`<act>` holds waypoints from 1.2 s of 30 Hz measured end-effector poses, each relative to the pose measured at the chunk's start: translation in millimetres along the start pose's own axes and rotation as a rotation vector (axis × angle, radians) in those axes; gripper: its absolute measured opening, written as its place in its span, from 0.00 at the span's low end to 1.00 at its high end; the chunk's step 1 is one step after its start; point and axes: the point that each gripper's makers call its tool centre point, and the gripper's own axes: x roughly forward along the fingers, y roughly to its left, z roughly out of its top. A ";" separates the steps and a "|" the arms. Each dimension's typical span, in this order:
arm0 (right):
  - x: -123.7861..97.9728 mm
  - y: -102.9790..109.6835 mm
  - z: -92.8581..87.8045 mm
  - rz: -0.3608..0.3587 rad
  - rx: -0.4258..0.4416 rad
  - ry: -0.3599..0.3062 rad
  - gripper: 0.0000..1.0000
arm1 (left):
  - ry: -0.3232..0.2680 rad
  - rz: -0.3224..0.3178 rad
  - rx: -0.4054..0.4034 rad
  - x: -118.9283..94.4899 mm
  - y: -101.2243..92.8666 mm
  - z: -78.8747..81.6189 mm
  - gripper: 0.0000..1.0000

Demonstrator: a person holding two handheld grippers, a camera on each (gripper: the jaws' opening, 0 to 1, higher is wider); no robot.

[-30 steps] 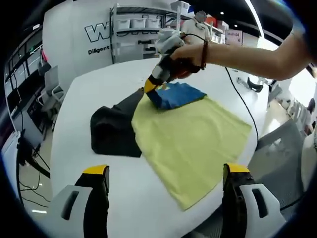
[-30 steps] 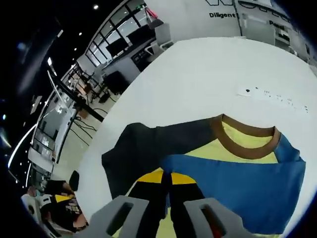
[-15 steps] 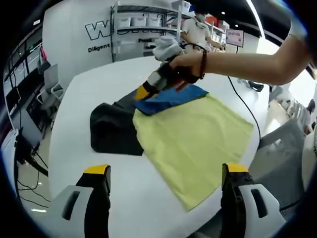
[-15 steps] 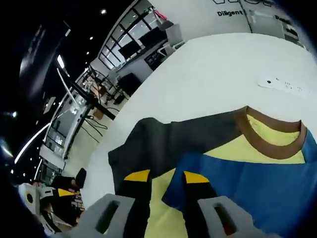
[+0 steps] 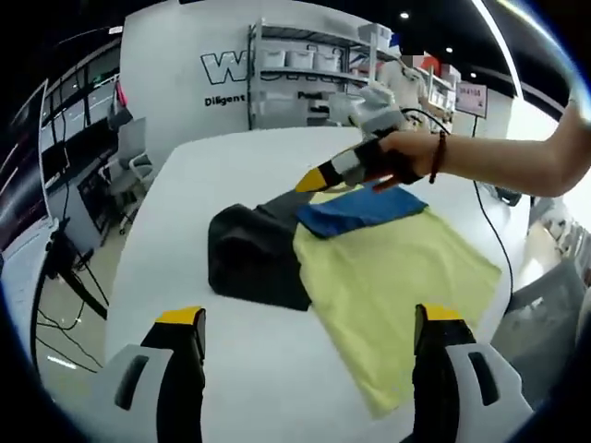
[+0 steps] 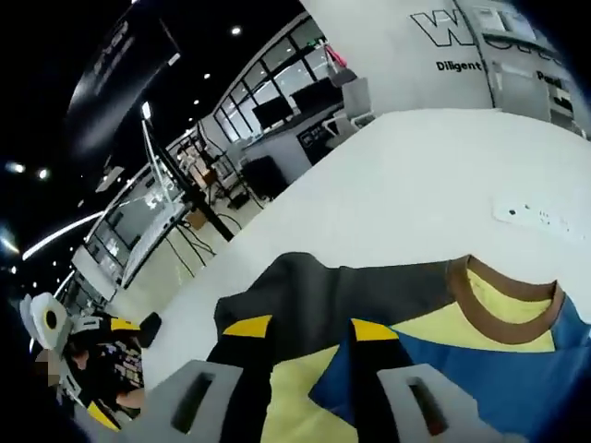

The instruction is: Fold the garment on the visible template until the final outline fits inside the template.

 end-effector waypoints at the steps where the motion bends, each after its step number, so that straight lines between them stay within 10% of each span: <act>1: 0.9 3.1 0.5 -0.003 -0.033 -0.008 0.29 | 0.003 0.017 0.009 0.4 3.7 -0.1 0.96; 14: 31.1 51.1 -17.8 -0.033 -0.455 0.029 0.32 | 0.005 0.033 0.026 21.5 26.6 7.0 0.91; 36: 82.9 64.4 -36.1 -0.083 -0.486 0.022 0.21 | 0.047 0.034 -0.073 65.7 56.0 -9.5 0.84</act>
